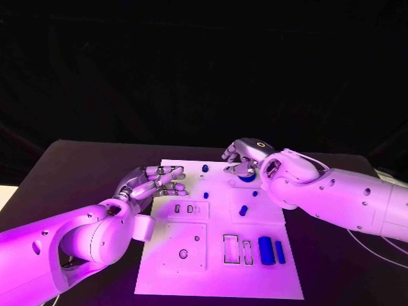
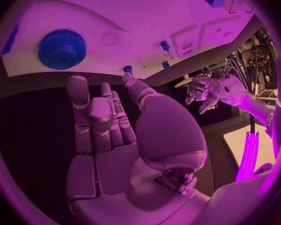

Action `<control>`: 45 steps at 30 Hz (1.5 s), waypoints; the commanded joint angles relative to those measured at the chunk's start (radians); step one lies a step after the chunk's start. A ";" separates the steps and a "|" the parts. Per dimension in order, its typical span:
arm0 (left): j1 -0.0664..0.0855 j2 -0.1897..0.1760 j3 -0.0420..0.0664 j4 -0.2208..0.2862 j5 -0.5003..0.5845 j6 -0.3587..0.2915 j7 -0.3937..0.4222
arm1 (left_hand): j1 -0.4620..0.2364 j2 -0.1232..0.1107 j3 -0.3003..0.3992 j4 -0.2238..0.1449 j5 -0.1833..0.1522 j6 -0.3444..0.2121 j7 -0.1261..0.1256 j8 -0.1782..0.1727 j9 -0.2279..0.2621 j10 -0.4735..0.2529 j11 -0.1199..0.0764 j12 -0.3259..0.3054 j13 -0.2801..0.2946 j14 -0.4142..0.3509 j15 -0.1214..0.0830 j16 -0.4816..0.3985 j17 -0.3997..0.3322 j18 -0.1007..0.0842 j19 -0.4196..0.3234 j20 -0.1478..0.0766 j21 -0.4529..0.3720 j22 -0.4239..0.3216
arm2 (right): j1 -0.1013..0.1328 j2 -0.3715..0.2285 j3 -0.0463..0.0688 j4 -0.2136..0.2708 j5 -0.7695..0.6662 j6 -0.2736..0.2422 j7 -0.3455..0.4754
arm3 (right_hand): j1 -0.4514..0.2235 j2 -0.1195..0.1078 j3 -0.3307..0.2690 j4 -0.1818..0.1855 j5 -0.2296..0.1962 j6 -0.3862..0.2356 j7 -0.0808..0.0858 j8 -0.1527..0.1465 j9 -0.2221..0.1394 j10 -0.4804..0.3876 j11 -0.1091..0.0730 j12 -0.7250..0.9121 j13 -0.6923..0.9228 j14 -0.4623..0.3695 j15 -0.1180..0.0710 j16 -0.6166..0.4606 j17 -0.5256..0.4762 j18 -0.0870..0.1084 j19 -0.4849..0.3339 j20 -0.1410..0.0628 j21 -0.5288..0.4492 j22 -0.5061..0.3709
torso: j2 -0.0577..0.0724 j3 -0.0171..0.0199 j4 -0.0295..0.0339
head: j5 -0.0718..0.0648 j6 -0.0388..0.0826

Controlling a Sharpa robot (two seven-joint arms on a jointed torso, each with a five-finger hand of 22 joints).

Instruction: Assemble the parts on the task board

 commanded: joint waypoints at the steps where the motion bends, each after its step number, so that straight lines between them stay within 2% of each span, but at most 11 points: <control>1: 0.002 -0.001 0.001 0.000 -0.003 0.030 0.001 | -0.004 0.008 0.000 -0.008 -0.005 -0.001 0.002 -0.006 0.000 -0.007 0.002 -0.002 0.001 -0.006 0.000 -0.003 0.002 0.006 0.003 0.000 0.005 0.001 | 0.003 -0.040 0.003 0.025 0.127 0.058 -0.020 | -0.013 -0.028 -0.038 0.010 0.025 0.000 -0.032 0.006 0.001 0.202 -0.057 0.127 0.071 0.027 -0.033 0.061 0.080 -0.014 0.049 -0.025 0.056 0.084 | -0.002 0.0022 -0.0061 | -0.004 0.001; 2: 0.002 -0.002 0.001 0.000 -0.003 0.030 0.001 | -0.004 0.008 0.000 -0.008 -0.005 -0.001 0.002 -0.006 0.000 -0.007 0.002 -0.002 0.001 -0.006 0.000 -0.003 0.002 0.006 0.003 0.000 0.005 0.001 | 0.004 -0.051 0.003 0.027 0.142 0.078 -0.024 | -0.034 -0.036 -0.060 0.026 0.041 0.000 -0.038 0.007 0.001 0.241 -0.062 0.187 0.118 0.031 -0.040 0.075 0.099 -0.019 0.061 -0.034 0.069 0.103 | -0.002 0.0028 -0.0070 | -0.004 0.002; 3: 0.002 -0.003 0.001 0.001 -0.003 0.031 0.001 | -0.004 0.008 0.000 -0.008 -0.005 -0.001 0.002 -0.006 0.000 -0.007 0.002 -0.002 0.001 -0.006 0.000 -0.004 0.002 0.006 0.002 0.000 0.005 0.001 | 0.004 -0.063 0.004 0.028 0.154 0.097 -0.028 | -0.040 -0.043 -0.084 0.039 0.064 -0.001 -0.046 0.008 0.002 0.268 -0.070 0.369 0.303 0.038 -0.048 0.106 0.142 -0.026 0.079 -0.044 0.092 0.137 | -0.002 0.0028 -0.0071 | -0.004 0.002; 4: 0.002 -0.003 0.001 0.001 -0.003 0.032 0.001 | -0.004 0.008 0.000 -0.008 -0.005 -0.001 0.002 -0.006 0.000 -0.007 0.002 -0.002 0.001 -0.006 0.000 -0.004 0.002 0.006 0.002 0.000 0.005 0.001 | 0.005 -0.072 0.004 0.028 0.162 0.109 -0.031 | -0.027 -0.038 -0.116 0.058 0.073 -0.003 -0.048 0.012 0.003 0.229 -0.069 0.581 0.530 0.038 -0.049 0.130 0.173 -0.032 0.085 -0.052 0.104 0.153 | -0.001 0.0027 -0.0061 | -0.006 0.001; 5: 0.002 -0.003 0.001 0.000 -0.003 0.032 0.001 | -0.004 0.008 0.000 -0.008 -0.005 -0.001 0.002 -0.006 0.000 -0.007 0.002 -0.002 0.001 -0.006 0.000 -0.004 0.002 0.006 0.002 0.000 0.005 0.001 | 0.005 -0.078 0.004 0.028 0.168 0.118 -0.034 | 0.025 -0.017 -0.184 0.098 0.084 -0.010 -0.048 0.020 0.004 0.059 -0.059 0.863 0.837 0.031 -0.043 0.163 0.211 -0.048 0.090 -0.066 0.124 0.174 | -0.001 0.0034 -0.0066 | -0.006 0.002; 6: 0.002 -0.003 0.001 0.000 -0.003 0.033 0.001 | -0.004 0.008 0.001 -0.009 -0.005 -0.001 0.002 -0.006 0.000 -0.008 0.002 -0.002 0.001 -0.006 0.000 -0.004 0.002 0.006 0.002 0.000 0.005 0.001 | 0.005 -0.084 0.005 0.028 0.173 0.124 -0.036 | 0.012 -0.004 -0.189 0.113 0.078 -0.014 -0.037 0.018 0.003 0.103 -0.059 0.921 0.901 0.038 -0.041 0.185 0.248 -0.049 0.101 -0.063 0.141 0.205 | -0.001 0.0041 -0.0067 | -0.007 0.003; 8: 0.002 -0.003 0.001 -0.001 -0.003 0.033 0.001 | -0.004 0.008 0.001 -0.009 -0.004 -0.001 0.002 -0.006 0.000 -0.008 0.002 -0.002 0.001 -0.006 0.000 -0.004 0.003 0.006 0.002 0.000 0.005 0.001 | 0.006 -0.093 0.005 0.024 0.182 0.135 -0.041 | 0.021 -0.003 -0.198 0.117 0.077 -0.017 -0.035 0.019 0.003 0.146 -0.058 0.990 0.980 0.050 -0.039 0.221 0.304 -0.051 0.122 -0.054 0.170 0.254 | -0.001 0.0040 -0.0061 | -0.010 0.003; 13: 0.002 -0.002 0.001 -0.001 -0.003 0.033 0.002 | -0.004 0.008 0.001 -0.009 -0.004 -0.001 0.002 -0.006 0.000 -0.008 0.002 -0.002 0.001 -0.006 0.000 -0.004 0.003 0.006 0.002 0.000 0.005 0.001 | 0.006 -0.100 0.005 0.012 0.188 0.156 -0.052 | 0.042 0.000 -0.211 0.118 0.081 -0.022 -0.032 0.021 0.002 0.182 -0.054 1.062 1.068 0.064 -0.035 0.272 0.383 -0.056 0.148 -0.039 0.212 0.319 | -0.001 0.0010 -0.0044 | -0.018 0.003; 20: 0.002 -0.002 0.001 -0.002 -0.003 0.027 0.011 | -0.003 0.010 0.002 -0.010 -0.004 -0.001 0.002 -0.006 0.000 -0.007 0.002 -0.002 0.001 -0.007 0.000 -0.005 0.004 0.006 0.002 0.000 0.005 0.002 | 0.006 -0.091 0.005 -0.007 0.171 0.167 -0.066 | 0.057 0.004 -0.232 0.122 0.083 -0.025 -0.028 0.024 0.002 0.216 -0.050 1.136 1.157 0.071 -0.030 0.309 0.440 -0.062 0.161 -0.032 0.243 0.364 | 0.000 0.0012 -0.0053 | -0.022 0.001; 28: 0.002 -0.002 0.001 -0.002 -0.003 0.023 0.016 | -0.003 0.012 0.003 -0.010 -0.004 0.001 0.002 -0.006 0.000 -0.006 0.002 -0.001 0.001 -0.005 0.000 -0.005 0.006 0.006 0.002 0.000 0.005 0.002 | 0.006 -0.066 0.005 -0.044 0.162 0.159 -0.078 | 0.065 0.012 -0.236 0.124 0.103 -0.025 -0.027 0.027 0.002 0.215 -0.048 1.142 1.169 0.073 -0.028 0.323 0.463 -0.065 0.165 -0.030 0.255 0.382 | 0.000 0.0010 -0.0022 | -0.021 -0.001; 45: 0.002 -0.002 0.001 -0.003 -0.001 0.025 0.013 | -0.004 0.015 0.004 -0.010 -0.004 0.002 0.002 -0.006 0.000 -0.005 0.002 -0.001 0.001 -0.003 -0.001 -0.005 0.008 0.007 0.003 0.000 0.005 0.003 | 0.001 -0.040 0.005 -0.073 0.116 0.189 -0.105 | 0.078 0.020 -0.239 0.121 0.115 -0.017 -0.027 0.035 0.004 0.228 -0.048 1.166 1.201 0.086 -0.026 0.366 0.540 -0.075 0.190 -0.028 0.292 0.443 | 0.000 0.0008 -0.0044 | -0.022 -0.012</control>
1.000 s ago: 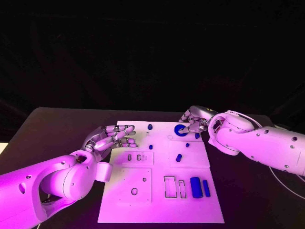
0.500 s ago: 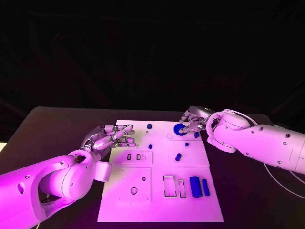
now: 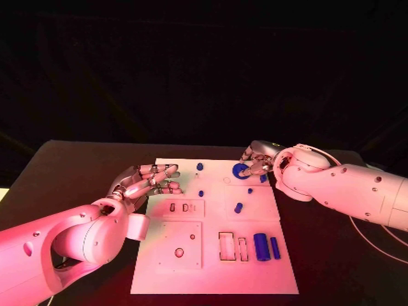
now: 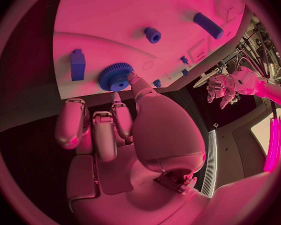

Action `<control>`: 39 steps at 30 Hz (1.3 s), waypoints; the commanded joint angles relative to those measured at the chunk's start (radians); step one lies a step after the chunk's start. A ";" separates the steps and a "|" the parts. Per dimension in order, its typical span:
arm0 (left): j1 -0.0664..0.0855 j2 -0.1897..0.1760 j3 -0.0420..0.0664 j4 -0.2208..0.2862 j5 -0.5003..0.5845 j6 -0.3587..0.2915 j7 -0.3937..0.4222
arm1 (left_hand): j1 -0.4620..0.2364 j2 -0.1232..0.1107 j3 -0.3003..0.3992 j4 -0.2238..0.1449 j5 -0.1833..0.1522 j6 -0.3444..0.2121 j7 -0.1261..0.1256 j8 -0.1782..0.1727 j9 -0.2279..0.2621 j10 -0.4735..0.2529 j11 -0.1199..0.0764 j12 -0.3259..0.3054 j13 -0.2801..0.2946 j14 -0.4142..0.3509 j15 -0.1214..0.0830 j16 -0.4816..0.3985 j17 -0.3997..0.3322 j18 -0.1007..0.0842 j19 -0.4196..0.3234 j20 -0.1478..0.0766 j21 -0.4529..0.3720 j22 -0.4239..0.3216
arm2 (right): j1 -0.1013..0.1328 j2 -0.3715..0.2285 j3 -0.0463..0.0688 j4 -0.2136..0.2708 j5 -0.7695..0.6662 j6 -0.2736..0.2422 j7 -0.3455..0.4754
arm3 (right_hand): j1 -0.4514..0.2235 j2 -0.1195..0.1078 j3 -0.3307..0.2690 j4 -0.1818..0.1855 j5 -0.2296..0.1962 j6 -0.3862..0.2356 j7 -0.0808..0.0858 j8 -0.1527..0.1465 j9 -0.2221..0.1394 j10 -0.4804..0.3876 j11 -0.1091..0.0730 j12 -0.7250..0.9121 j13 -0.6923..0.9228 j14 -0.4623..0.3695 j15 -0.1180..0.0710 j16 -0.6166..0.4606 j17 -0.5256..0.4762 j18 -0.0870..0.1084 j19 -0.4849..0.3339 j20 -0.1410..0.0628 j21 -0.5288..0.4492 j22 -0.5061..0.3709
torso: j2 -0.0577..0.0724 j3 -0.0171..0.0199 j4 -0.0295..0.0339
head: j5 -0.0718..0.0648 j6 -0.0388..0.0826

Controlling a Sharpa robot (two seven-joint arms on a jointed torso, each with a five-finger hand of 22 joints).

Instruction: Assemble the parts on the task board

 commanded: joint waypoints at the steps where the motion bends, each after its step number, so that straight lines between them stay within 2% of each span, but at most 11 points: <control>1: 0.001 0.001 0.001 0.001 -0.001 0.016 0.010 | 0.000 0.011 0.001 -0.007 -0.004 0.002 0.002 -0.006 0.000 -0.005 0.002 -0.001 0.001 -0.003 -0.001 -0.005 0.002 0.007 0.003 0.000 0.005 0.001 | -0.001 0.001 0.000 -0.002 -0.034 0.031 -0.023 | 0.011 0.000 -0.006 0.001 0.004 0.005 0.001 0.009 0.001 0.010 0.001 0.009 0.004 0.082 0.007 0.005 0.144 -0.020 0.009 0.002 0.006 0.006 | 0.000 -0.0003 -0.0002 | 0.000 -0.002; 10: 0.001 0.001 0.001 -0.001 -0.001 0.017 0.008 | 0.000 0.012 0.001 -0.008 -0.004 0.002 0.002 -0.007 0.000 -0.005 0.001 -0.001 0.001 -0.003 -0.001 -0.005 0.003 0.007 0.003 0.000 0.006 0.002 | -0.002 -0.001 0.000 -0.001 -0.033 0.056 -0.030 | 0.015 0.003 -0.007 0.000 0.004 0.015 -0.001 0.015 0.002 0.015 0.000 0.017 0.016 0.083 0.007 0.012 0.155 -0.022 0.013 0.002 0.014 0.019 | 0.000 0.0006 -0.0006 | 0.000 -0.003; 18: 0.001 0.001 0.001 -0.001 -0.001 0.019 0.007 | 0.001 0.013 0.002 -0.008 -0.004 0.002 0.001 -0.007 0.000 -0.005 0.001 -0.001 0.002 -0.002 -0.001 -0.005 0.004 0.007 0.003 0.000 0.006 0.002 | -0.003 -0.001 0.000 -0.003 -0.019 0.068 -0.027 | 0.014 0.009 -0.006 0.002 0.004 0.022 -0.002 0.019 0.003 0.018 -0.001 0.021 0.021 0.083 0.006 0.014 0.159 -0.023 0.014 0.002 0.018 0.024 | 0.000 -0.0001 0.0003 | -0.002 -0.003; 22: 0.001 0.001 0.001 -0.001 -0.001 0.019 0.006 | 0.001 0.013 0.002 -0.008 -0.004 0.002 0.001 -0.007 0.000 -0.005 0.001 -0.001 0.002 -0.002 -0.001 -0.005 0.004 0.007 0.003 0.000 0.006 0.002 | -0.003 0.002 0.000 -0.005 -0.016 0.072 -0.024 | 0.018 0.024 0.001 0.003 -0.005 0.047 -0.008 0.032 0.006 0.025 -0.006 0.031 0.034 0.084 0.003 0.018 0.167 -0.025 0.018 0.000 0.026 0.037 | 0.001 -0.0004 0.0007 | -0.002 -0.003; 27: 0.001 0.001 0.001 -0.001 -0.001 0.019 0.006 | 0.001 0.013 0.002 -0.008 -0.004 0.002 0.001 -0.007 0.000 -0.005 0.001 -0.001 0.002 -0.002 -0.001 -0.005 0.004 0.007 0.003 0.000 0.006 0.002 | -0.004 0.006 0.000 -0.007 -0.037 0.069 -0.030 | 0.037 0.054 0.030 -0.002 -0.057 0.095 -0.023 0.048 0.011 0.036 -0.019 0.042 0.050 0.086 -0.007 0.025 0.179 -0.028 0.026 -0.007 0.040 0.061 | 0.000 -0.0008 0.0007 | -0.002 -0.005; 31: 0.001 0.000 0.001 -0.001 -0.001 0.018 0.006 | 0.002 0.015 0.003 -0.009 -0.005 0.002 0.001 -0.007 0.000 -0.005 0.001 -0.001 0.001 -0.002 -0.001 -0.005 0.005 0.007 0.003 -0.001 0.006 0.002 | -0.005 0.006 0.000 -0.003 -0.042 0.028 -0.032 | 0.053 0.075 0.061 -0.011 -0.074 0.126 -0.035 0.056 0.015 0.041 -0.029 0.047 0.059 0.087 -0.015 0.028 0.186 -0.031 0.031 -0.014 0.049 0.075 | 0.000 -0.0013 0.0005 | -0.003 -0.006; 35: 0.001 0.000 0.001 0.000 -0.001 0.019 0.006 | 0.002 0.016 0.004 -0.010 -0.005 0.002 0.001 -0.008 0.000 -0.005 0.001 -0.001 0.001 -0.002 -0.002 -0.005 0.006 0.007 0.004 -0.001 0.006 0.002 | -0.006 0.005 0.000 0.015 -0.052 -0.044 -0.036 | 0.054 0.077 0.077 -0.015 -0.073 0.146 -0.043 0.061 0.018 0.050 -0.036 0.057 0.071 0.089 -0.021 0.032 0.194 -0.035 0.041 -0.019 0.060 0.097 | -0.001 -0.0013 0.0017 | -0.003 -0.005; 39: 0.001 0.000 0.001 -0.001 -0.001 0.019 0.006 | 0.003 0.017 0.005 -0.011 -0.006 0.002 0.000 -0.008 0.000 -0.005 0.000 -0.001 0.001 -0.002 -0.002 -0.006 0.007 0.007 0.004 -0.001 0.007 0.003 | -0.006 0.003 0.000 0.047 -0.062 -0.092 -0.047 | 0.049 0.075 0.083 -0.014 -0.069 0.151 -0.045 0.060 0.019 0.052 -0.038 0.058 0.074 0.089 -0.023 0.033 0.196 -0.036 0.045 -0.022 0.065 0.105 | 0.000 -0.0009 0.0021 | 0.000 -0.002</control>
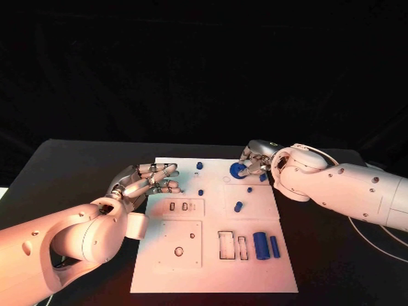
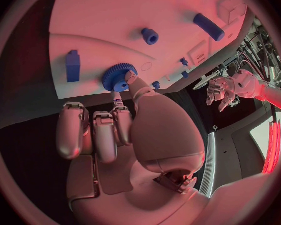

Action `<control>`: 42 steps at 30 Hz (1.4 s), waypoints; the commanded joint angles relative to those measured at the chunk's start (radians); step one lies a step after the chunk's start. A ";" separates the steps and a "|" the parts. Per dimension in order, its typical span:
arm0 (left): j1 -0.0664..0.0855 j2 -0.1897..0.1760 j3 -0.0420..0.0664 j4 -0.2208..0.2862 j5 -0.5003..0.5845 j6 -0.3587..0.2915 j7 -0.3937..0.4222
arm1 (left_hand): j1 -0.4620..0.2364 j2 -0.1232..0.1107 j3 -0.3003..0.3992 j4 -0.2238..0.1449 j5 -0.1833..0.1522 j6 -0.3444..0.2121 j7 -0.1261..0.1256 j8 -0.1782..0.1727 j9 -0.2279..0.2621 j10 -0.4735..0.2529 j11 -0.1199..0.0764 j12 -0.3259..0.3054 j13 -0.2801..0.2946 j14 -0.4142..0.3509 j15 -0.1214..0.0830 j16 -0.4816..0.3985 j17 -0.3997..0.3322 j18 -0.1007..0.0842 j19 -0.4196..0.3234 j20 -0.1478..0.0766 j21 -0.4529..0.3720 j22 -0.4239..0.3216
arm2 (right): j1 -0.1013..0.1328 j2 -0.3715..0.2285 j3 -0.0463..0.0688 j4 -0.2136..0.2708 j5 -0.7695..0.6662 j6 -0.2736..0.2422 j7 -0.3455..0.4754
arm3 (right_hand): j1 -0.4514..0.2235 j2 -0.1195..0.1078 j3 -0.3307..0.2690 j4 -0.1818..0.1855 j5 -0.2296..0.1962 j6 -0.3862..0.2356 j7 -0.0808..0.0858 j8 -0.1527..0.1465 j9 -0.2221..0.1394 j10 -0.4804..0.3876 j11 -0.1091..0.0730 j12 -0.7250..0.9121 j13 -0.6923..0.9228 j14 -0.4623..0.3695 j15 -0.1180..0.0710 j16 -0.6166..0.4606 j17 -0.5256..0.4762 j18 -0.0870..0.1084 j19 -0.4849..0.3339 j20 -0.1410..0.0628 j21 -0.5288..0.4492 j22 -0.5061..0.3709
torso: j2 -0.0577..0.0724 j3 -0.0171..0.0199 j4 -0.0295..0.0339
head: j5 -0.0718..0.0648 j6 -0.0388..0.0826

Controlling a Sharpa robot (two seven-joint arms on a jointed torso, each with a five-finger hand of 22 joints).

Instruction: Assemble the parts on the task board

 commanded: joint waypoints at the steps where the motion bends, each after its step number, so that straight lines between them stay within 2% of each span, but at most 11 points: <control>1: 0.001 0.001 0.001 0.001 -0.001 0.019 0.007 | -0.002 0.012 0.002 -0.008 -0.006 0.002 0.000 -0.004 0.000 -0.005 0.000 -0.001 0.001 -0.002 -0.002 -0.006 0.003 0.007 0.004 -0.001 0.007 0.002 | -0.001 -0.001 0.000 0.030 -0.031 -0.083 -0.024 | 0.004 0.023 0.008 0.005 0.009 0.059 -0.030 0.012 0.014 0.003 -0.006 0.004 0.057 0.091 -0.007 0.006 0.196 -0.013 0.008 0.000 0.008 0.004 | 0.000 0.0002 0.0006 | 0.004 0.003; 6: 0.001 0.000 0.001 0.000 0.001 0.021 0.008 | 0.003 0.014 0.006 -0.012 -0.007 0.003 0.000 -0.005 0.000 -0.004 0.000 -0.002 0.001 -0.001 -0.003 -0.007 0.006 0.008 0.004 -0.002 0.008 0.003 | 0.000 0.002 0.001 0.080 -0.037 -0.113 -0.033 | -0.003 0.019 0.013 0.006 0.013 0.060 -0.031 0.009 0.013 0.004 -0.006 0.004 0.058 0.091 -0.008 0.007 0.197 -0.014 0.010 -0.001 0.011 0.009 | -0.001 -0.0006 0.0009 | 0.004 0.006; 8: 0.001 0.001 0.001 0.000 0.006 0.021 0.008 | 0.005 0.015 0.008 -0.014 -0.007 0.003 -0.001 -0.006 0.000 -0.004 -0.001 -0.002 0.001 -0.001 -0.003 -0.008 0.008 0.008 0.004 -0.002 0.008 0.004 | 0.000 0.011 0.001 0.095 -0.048 -0.119 -0.034 | -0.002 0.016 0.017 0.004 0.019 0.060 -0.031 0.007 0.013 0.004 -0.007 0.004 0.059 0.091 -0.009 0.007 0.198 -0.015 0.012 -0.002 0.013 0.014 | 0.001 0.0001 0.0008 | 0.007 0.009; 11: 0.001 0.002 0.001 0.002 0.010 0.022 0.008 | 0.007 0.017 0.010 -0.017 -0.007 0.004 -0.001 -0.006 0.000 -0.004 -0.001 -0.002 0.001 -0.001 -0.004 -0.008 0.010 0.008 0.004 -0.002 0.008 0.005 | 0.000 0.032 0.001 0.108 -0.061 -0.118 -0.037 | -0.004 0.013 0.019 0.004 0.020 0.060 -0.031 0.006 0.013 0.004 -0.007 0.003 0.058 0.091 -0.009 0.007 0.198 -0.015 0.012 -0.002 0.014 0.015 | 0.001 -0.0004 0.0024 | 0.010 0.007; 13: 0.001 0.002 0.001 0.002 0.011 0.022 0.007 | 0.008 0.018 0.011 -0.017 -0.007 0.004 -0.001 -0.006 0.000 -0.004 -0.001 -0.002 0.001 -0.001 -0.004 -0.009 0.010 0.008 0.004 -0.003 0.009 0.005 | 0.000 0.051 0.001 0.108 -0.071 -0.115 -0.037 | -0.005 0.013 0.019 0.004 0.021 0.059 -0.030 0.005 0.013 0.003 -0.007 0.002 0.058 0.091 -0.009 0.007 0.198 -0.015 0.012 -0.002 0.014 0.015 | 0.000 -0.0008 0.0010 | 0.013 0.007; 23: 0.001 0.006 0.001 0.002 0.013 0.023 0.006 | 0.013 0.021 0.017 -0.022 -0.007 0.005 -0.002 -0.007 0.000 -0.004 -0.002 -0.002 0.001 -0.001 -0.005 -0.010 0.014 0.008 0.004 -0.004 0.010 0.006 | -0.006 0.150 -0.005 0.061 -0.113 -0.101 -0.044 | -0.013 0.008 0.023 0.006 0.020 0.058 -0.029 0.001 0.012 0.002 -0.006 -0.001 0.057 0.091 -0.008 0.006 0.195 -0.015 0.012 -0.002 0.014 0.015 | 0.001 -0.0003 0.0024 | 0.020 0.003; 25: 0.001 0.006 0.001 0.002 0.013 0.023 0.006 | 0.013 0.021 0.017 -0.022 -0.007 0.005 -0.002 -0.007 0.000 -0.004 -0.002 -0.002 0.001 -0.001 -0.005 -0.010 0.014 0.008 0.004 -0.004 0.010 0.006 | -0.009 0.164 -0.006 0.049 -0.117 -0.097 -0.043 | -0.014 0.007 0.023 0.007 0.020 0.057 -0.029 0.000 0.012 0.002 -0.005 -0.001 0.056 0.090 -0.008 0.006 0.195 -0.015 0.012 -0.002 0.014 0.015 | 0.000 -0.0003 0.0000 | 0.023 0.003; 30: 0.001 0.007 0.001 0.001 0.013 0.023 0.005 | 0.013 0.021 0.017 -0.022 -0.007 0.005 -0.002 -0.007 0.000 -0.004 -0.002 -0.002 0.001 -0.001 -0.005 -0.010 0.014 0.008 0.004 -0.004 0.010 0.006 | -0.017 0.197 -0.007 0.016 -0.123 -0.087 -0.034 | -0.020 0.005 0.026 0.009 0.019 0.054 -0.027 -0.004 0.011 0.000 -0.004 -0.005 0.054 0.090 -0.007 0.005 0.193 -0.015 0.011 -0.002 0.014 0.015 | 0.001 0.0001 -0.0009 | 0.025 0.003; 33: 0.001 0.010 0.001 0.001 0.013 0.024 0.005 | 0.013 0.021 0.017 -0.022 -0.007 0.005 -0.002 -0.007 0.000 -0.004 -0.002 -0.002 0.001 -0.001 -0.005 -0.010 0.014 0.008 0.004 -0.004 0.010 0.006 | -0.024 0.214 -0.008 -0.001 -0.126 -0.080 -0.027 | -0.024 0.001 0.028 0.010 0.018 0.051 -0.026 -0.007 0.010 -0.002 -0.003 -0.007 0.052 0.090 -0.006 0.004 0.191 -0.015 0.010 -0.001 0.014 0.014 | 0.001 -0.0002 -0.0010 | 0.027 -0.001; 38: 0.001 0.012 0.001 0.000 0.013 0.024 0.005 | 0.014 0.022 0.018 -0.023 -0.007 0.005 -0.002 -0.007 0.000 -0.004 -0.002 -0.002 0.000 -0.001 -0.005 -0.011 0.015 0.008 0.004 -0.004 0.010 0.007 | -0.034 0.233 -0.009 -0.022 -0.129 -0.080 -0.018 | -0.031 -0.012 0.032 0.009 0.014 0.036 -0.018 -0.021 0.005 -0.011 0.003 -0.022 0.041 0.089 -0.002 0.002 0.187 -0.014 0.006 0.001 0.011 0.008 | 0.001 0.0011 -0.0015 | 0.030 -0.003; 42: 0.001 0.012 0.001 0.000 0.013 0.025 0.004 | 0.014 0.022 0.018 -0.023 -0.007 0.005 -0.002 -0.007 0.000 -0.004 -0.002 -0.002 0.000 -0.001 -0.005 -0.011 0.015 0.008 0.004 -0.004 0.010 0.007 | -0.038 0.241 -0.010 -0.034 -0.130 -0.087 -0.015 | -0.051 -0.034 0.026 0.015 0.009 0.000 -0.003 -0.047 -0.003 -0.045 0.016 -0.071 -0.004 0.088 0.008 0.001 0.186 -0.012 -0.001 0.009 0.006 -0.001 | 0.001 0.0012 -0.0018 | 0.028 -0.003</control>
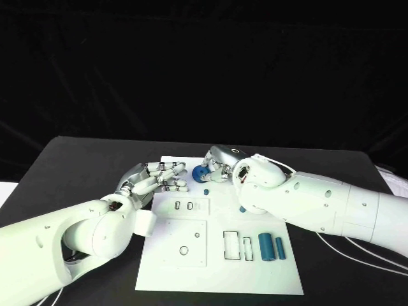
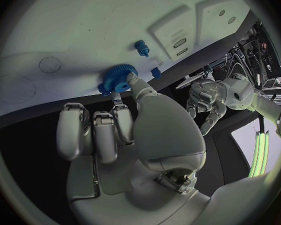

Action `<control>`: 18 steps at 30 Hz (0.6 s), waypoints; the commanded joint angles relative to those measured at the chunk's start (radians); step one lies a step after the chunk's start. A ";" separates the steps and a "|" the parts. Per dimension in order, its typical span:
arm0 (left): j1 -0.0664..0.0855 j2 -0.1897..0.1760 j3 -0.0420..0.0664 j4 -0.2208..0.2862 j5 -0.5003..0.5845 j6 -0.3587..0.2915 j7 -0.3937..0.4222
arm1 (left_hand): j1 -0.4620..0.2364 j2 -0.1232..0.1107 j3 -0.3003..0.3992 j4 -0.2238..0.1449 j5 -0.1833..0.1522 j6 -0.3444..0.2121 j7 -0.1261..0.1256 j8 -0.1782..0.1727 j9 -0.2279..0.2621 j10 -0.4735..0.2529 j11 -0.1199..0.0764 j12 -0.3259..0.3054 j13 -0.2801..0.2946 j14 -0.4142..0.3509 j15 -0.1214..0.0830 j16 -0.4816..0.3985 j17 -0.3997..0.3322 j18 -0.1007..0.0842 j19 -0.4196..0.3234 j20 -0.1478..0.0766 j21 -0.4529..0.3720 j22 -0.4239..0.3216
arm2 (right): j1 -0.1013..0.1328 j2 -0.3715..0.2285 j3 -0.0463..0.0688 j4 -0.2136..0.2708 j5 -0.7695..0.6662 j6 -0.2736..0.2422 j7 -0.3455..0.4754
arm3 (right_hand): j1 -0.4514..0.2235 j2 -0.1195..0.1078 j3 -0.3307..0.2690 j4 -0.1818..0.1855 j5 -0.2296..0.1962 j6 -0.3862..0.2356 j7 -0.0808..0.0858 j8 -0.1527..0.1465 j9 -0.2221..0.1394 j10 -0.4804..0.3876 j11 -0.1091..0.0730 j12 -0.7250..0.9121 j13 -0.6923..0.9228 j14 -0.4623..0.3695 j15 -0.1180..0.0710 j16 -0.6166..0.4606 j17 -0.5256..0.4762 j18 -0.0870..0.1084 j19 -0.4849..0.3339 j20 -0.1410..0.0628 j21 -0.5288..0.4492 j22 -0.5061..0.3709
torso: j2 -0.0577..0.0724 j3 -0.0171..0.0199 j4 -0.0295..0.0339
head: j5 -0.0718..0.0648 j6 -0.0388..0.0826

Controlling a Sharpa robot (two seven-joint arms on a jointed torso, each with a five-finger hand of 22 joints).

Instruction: Assemble the parts on the task board

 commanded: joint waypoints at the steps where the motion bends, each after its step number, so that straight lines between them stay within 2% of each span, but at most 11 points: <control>1: 0.001 0.002 0.001 0.001 0.003 0.022 0.005 | 0.002 0.010 -0.001 -0.004 -0.003 0.005 -0.002 -0.002 0.000 -0.004 -0.002 -0.002 0.000 -0.001 -0.005 -0.003 0.001 0.008 0.004 -0.004 0.006 0.001 | -0.006 0.005 -0.003 -0.007 -0.019 0.011 0.013 | -0.020 -0.017 -0.007 0.007 -0.007 -0.012 0.002 -0.023 -0.005 -0.033 0.008 -0.044 -0.019 0.088 0.011 -0.004 0.185 -0.012 -0.006 0.015 -0.007 -0.009 | -0.001 0.0000 0.0001 | -0.002 0.000; 4: 0.001 0.002 0.001 0.002 0.003 0.022 0.004 | 0.002 0.010 -0.001 -0.004 -0.003 0.005 -0.002 -0.002 0.000 -0.004 -0.002 -0.002 0.000 -0.001 -0.005 -0.003 0.001 0.008 0.004 -0.004 0.006 0.001 | -0.007 0.007 -0.004 -0.010 -0.019 0.010 0.013 | -0.030 -0.032 -0.019 0.011 -0.014 -0.045 0.012 -0.040 -0.008 -0.067 0.018 -0.095 -0.064 0.087 0.020 -0.004 0.184 -0.009 -0.014 0.024 -0.013 -0.020 | -0.001 0.0001 0.0004 | -0.001 0.001; 11: 0.001 0.002 0.001 0.001 0.003 0.023 0.003 | 0.002 0.010 -0.001 -0.004 -0.003 0.005 -0.002 -0.002 0.000 -0.004 -0.002 -0.002 0.000 -0.001 -0.005 -0.003 0.001 0.008 0.004 -0.004 0.006 0.001 | -0.008 -0.002 -0.005 0.002 -0.019 -0.021 0.018 | -0.057 -0.055 -0.057 0.032 -0.004 -0.102 0.024 -0.042 -0.008 -0.098 0.030 -0.141 -0.103 0.086 0.032 -0.006 0.181 -0.006 -0.024 0.037 -0.022 -0.035 | 0.000 0.0009 0.0002 | -0.001 0.002; 14: 0.001 0.002 0.001 -0.001 0.003 0.023 0.002 | 0.002 0.010 -0.001 -0.004 -0.003 0.005 -0.002 -0.002 0.000 -0.004 -0.002 -0.002 0.000 -0.001 -0.005 -0.003 0.001 0.008 0.004 -0.004 0.006 0.001 | -0.008 -0.024 -0.005 0.025 -0.011 -0.049 0.030 | -0.069 -0.062 -0.082 0.049 0.010 -0.111 0.026 -0.039 -0.006 -0.096 0.033 -0.139 -0.103 0.086 0.035 -0.007 0.180 -0.005 -0.025 0.040 -0.022 -0.036 | 0.000 0.0015 0.0010 | -0.001 0.003; 18: 0.001 -0.001 0.001 -0.002 0.003 0.023 0.001 | 0.002 0.010 -0.001 -0.004 -0.003 0.005 -0.002 -0.002 0.000 -0.004 -0.002 -0.002 0.000 -0.001 -0.005 -0.003 0.001 0.008 0.004 -0.004 0.006 0.001 | -0.007 -0.082 -0.003 0.082 0.023 -0.093 0.058 | -0.068 -0.057 -0.099 0.062 0.035 -0.105 0.024 -0.034 -0.002 -0.086 0.032 -0.126 -0.091 0.087 0.035 -0.005 0.184 -0.006 -0.022 0.041 -0.019 -0.029 | -0.002 0.0016 -0.0036 | 0.002 0.004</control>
